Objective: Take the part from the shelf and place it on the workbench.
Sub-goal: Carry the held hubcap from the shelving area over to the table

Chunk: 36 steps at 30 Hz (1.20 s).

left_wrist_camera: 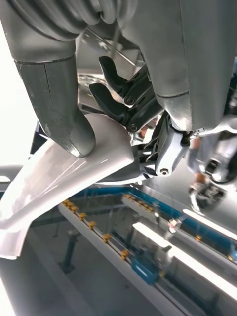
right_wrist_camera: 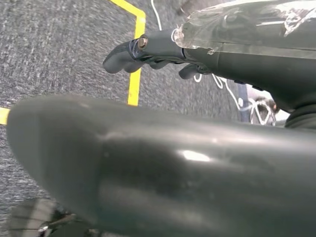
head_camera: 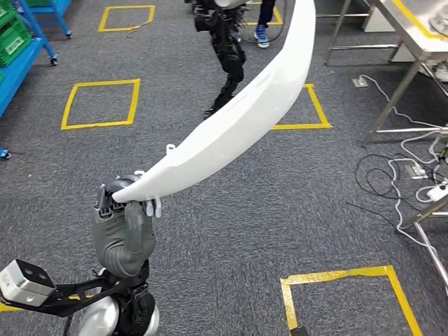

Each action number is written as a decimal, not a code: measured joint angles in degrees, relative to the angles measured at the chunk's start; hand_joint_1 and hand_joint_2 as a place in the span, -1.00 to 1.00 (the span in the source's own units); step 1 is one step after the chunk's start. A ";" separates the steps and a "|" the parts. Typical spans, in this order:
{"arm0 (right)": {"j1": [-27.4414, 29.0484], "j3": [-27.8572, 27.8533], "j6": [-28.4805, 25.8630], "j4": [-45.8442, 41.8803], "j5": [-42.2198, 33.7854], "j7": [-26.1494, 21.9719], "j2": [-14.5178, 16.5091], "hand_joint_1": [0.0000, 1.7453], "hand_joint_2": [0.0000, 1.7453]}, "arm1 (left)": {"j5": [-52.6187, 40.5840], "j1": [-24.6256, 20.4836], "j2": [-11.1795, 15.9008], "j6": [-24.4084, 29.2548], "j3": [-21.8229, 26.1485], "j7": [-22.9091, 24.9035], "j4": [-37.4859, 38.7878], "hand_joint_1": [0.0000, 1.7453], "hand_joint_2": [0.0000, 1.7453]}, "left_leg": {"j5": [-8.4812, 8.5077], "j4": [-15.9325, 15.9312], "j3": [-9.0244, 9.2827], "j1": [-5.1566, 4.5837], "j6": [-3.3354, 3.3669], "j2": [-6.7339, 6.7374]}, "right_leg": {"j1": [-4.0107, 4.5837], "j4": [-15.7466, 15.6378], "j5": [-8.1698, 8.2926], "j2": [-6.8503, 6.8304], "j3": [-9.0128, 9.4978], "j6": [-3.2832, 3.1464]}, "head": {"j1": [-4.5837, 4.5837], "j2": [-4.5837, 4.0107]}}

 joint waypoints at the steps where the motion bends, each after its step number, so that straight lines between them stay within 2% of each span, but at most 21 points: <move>1: -0.09 0.00 0.04 0.00 -0.01 -0.01 0.01 -1.00 -1.00 | 0.01 0.08 0.01 0.01 0.02 0.00 0.02 1.00 1.00 | -0.04 0.00 0.01 -0.11 0.07 0.86 | -0.01 3.71 -1.48 -0.46 -1.72 0.05 | 0.05 0.00; 2: -0.08 0.00 0.11 0.00 -0.01 0.00 0.01 -1.00 -1.00 | 0.02 0.14 0.01 0.02 0.02 0.00 0.03 1.00 1.00 | -0.09 0.01 0.02 -0.19 0.11 1.67 | -0.01 5.70 -1.95 -0.59 -2.54 0.04 | 0.06 0.00; 3: 0.00 0.00 0.19 0.00 -0.02 0.01 0.02 -1.00 -1.00 | 0.02 0.17 0.02 0.03 0.03 0.00 0.04 1.00 1.00 | -0.15 0.01 0.07 -0.25 0.11 2.42 | 0.00 5.30 -1.33 -0.69 -2.13 -0.02 | 0.08 0.00; 4: 0.08 0.00 0.29 0.00 -0.02 0.02 0.02 -1.00 -1.00 | 0.02 0.17 0.02 0.04 0.03 0.00 0.05 1.00 1.00 | -0.25 0.02 0.17 -0.29 0.07 3.13 | 0.02 2.62 0.13 -0.99 -0.50 -0.13 | 0.08 0.00; 6: 0.03 0.00 0.48 0.00 -0.01 0.04 0.02 -1.00 -1.00 | -0.03 0.16 0.01 0.07 0.03 0.01 0.05 1.00 1.00 | -0.60 0.07 0.53 -0.52 -0.28 4.39 | 0.26 -5.69 3.24 -3.26 4.51 -0.54 | 0.12 0.00; 8: -0.25 0.00 0.67 -0.01 -0.01 0.08 0.02 -1.00 -1.00 | -0.20 0.15 0.05 0.13 0.02 0.18 0.05 1.00 1.00 | -0.87 0.12 0.82 -0.80 -0.82 5.41 | 0.59 -10.28 4.43 -4.80 7.13 -1.06 | 0.13 0.00; 11: -0.24 -0.04 0.95 0.00 -0.10 0.13 0.06 -1.00 -1.00 | -0.62 0.11 0.20 0.17 0.00 0.55 0.07 1.00 1.00 | -1.15 0.02 1.06 -0.73 -1.73 6.36 | 0.70 -10.78 4.66 -3.07 6.85 -1.87 | 0.12 0.00; 13: -0.17 -0.11 1.10 0.00 -0.36 0.10 0.20 -1.00 -1.00 | -0.83 0.08 0.28 0.19 -0.01 0.69 0.07 1.00 1.00 | -3.13 2.48 0.10 -0.54 -2.35 4.20 | 0.35 -11.10 4.97 -1.71 6.88 -2.44 | -0.01 0.01; 15: -0.30 -0.18 1.33 0.00 -0.53 -0.04 0.50 -1.00 -1.00 | -0.89 0.16 0.44 0.27 -0.02 0.81 0.09 1.00 1.00 | -6.72 9.31 -3.18 -0.45 -2.65 1.44 | 0.11 -11.19 5.14 -0.34 6.84 -2.75 | -0.18 0.01; 16: -0.36 -0.19 1.54 0.00 -0.53 -0.13 0.67 -1.00 -1.00 | -0.89 0.20 0.55 0.31 -0.02 0.85 0.11 1.00 1.00 | -8.10 13.03 -5.12 -0.45 -2.72 0.92 | 0.08 -11.18 5.16 0.41 6.80 -2.81 | -0.22 0.00; 18: -0.32 -0.20 1.85 0.00 -0.46 -0.21 0.96 -1.00 -1.00 | -0.92 0.23 0.73 0.39 -0.02 0.92 0.15 1.00 1.00 | -7.86 15.99 -7.04 -0.41 -2.78 0.62 | 0.00 -11.16 5.21 2.07 6.80 -2.76 | -0.24 0.00; 20: -0.33 -0.20 1.95 0.00 -0.37 -0.18 1.17 -1.00 -1.00 | -1.02 0.22 0.80 0.44 -0.02 0.97 0.16 1.00 1.00 | -3.91 10.98 -4.97 -0.10 -2.91 -0.26 | -0.20 -11.11 5.32 3.81 6.83 -2.48 | -0.24 0.00; 22: -0.50 -0.20 1.82 -0.01 -0.35 -0.09 1.28 -1.00 -1.00 | -1.16 0.19 0.82 0.40 -0.02 1.04 0.17 1.00 1.00 | -0.79 3.89 -1.73 0.56 -3.10 -3.23 | -0.27 -10.82 5.42 5.46 6.50 -1.85 | -0.24 0.01; 24: -0.51 -0.21 1.54 -0.03 -0.37 0.08 1.28 -1.00 -1.00 | -1.34 0.15 0.84 0.33 -0.02 1.16 0.21 1.00 1.00 | -0.34 0.84 -0.44 0.75 -2.72 -4.99 | -0.38 -10.69 5.62 6.75 5.87 -1.04 | -0.24 0.01; 26: -0.14 -0.22 1.33 -0.04 -0.38 0.25 1.27 -1.00 -1.00 | -1.48 0.06 0.84 0.29 -0.07 1.25 0.24 1.00 1.00 | -0.32 0.57 -0.36 0.57 -1.80 -3.91 | -0.66 -10.92 5.87 7.41 5.35 -0.33 | -0.16 0.00; 28: 0.13 -0.22 1.35 -0.04 -0.36 0.39 1.27 -1.00 -1.00 | -1.54 -0.05 0.81 0.27 -0.13 1.30 0.25 1.00 1.00 | -0.13 0.40 -0.28 0.50 -0.92 -2.46 | -0.51 -8.96 4.60 4.60 4.18 0.03 | 0.24 0.00; 30: -0.05 -0.22 1.50 -0.04 -0.25 0.46 1.27 -1.00 -1.00 | -1.55 -0.04 0.79 0.27 -0.12 1.39 0.25 1.00 1.00 | -0.16 0.35 -0.27 0.21 -0.37 -0.73 | -0.27 -2.10 0.86 0.65 0.97 0.17 | 0.61 0.00; 32: -0.21 -0.22 1.74 -0.04 -0.11 0.46 1.27 -1.00 -1.00 | -1.50 0.01 0.80 0.28 -0.09 1.43 0.27 1.00 1.00 | -0.26 0.36 -0.26 -0.10 -0.15 1.13 | -0.27 5.06 -2.15 -0.47 -2.31 0.27 | 0.67 0.00; 33: -0.17 -0.22 1.85 -0.04 -0.07 0.46 1.27 -1.00 -1.00 | -1.44 0.01 0.80 0.28 -0.08 1.43 0.28 1.00 1.00 | -0.32 0.36 -0.24 -0.19 -0.11 1.97 | -0.25 6.11 -2.22 -0.58 -2.64 0.24 | 0.68 0.00; 34: -0.10 -0.22 1.88 -0.04 -0.05 0.47 1.27 -1.00 -1.00 | -1.34 0.00 0.80 0.28 -0.07 1.43 0.29 1.00 1.00 | -0.39 0.37 -0.16 -0.26 -0.12 2.73 | -0.21 4.67 -1.21 -0.72 -1.67 0.14 | 0.68 0.00; 36: -0.09 -0.24 1.87 -0.04 -0.06 0.48 1.27 -1.00 -1.00 | -1.15 -0.03 0.80 0.28 -0.06 1.44 0.29 1.00 1.00 | -0.65 0.38 0.12 -0.38 -0.36 4.08 | 0.07 -3.01 1.99 -2.52 2.86 -0.28 | 0.70 0.00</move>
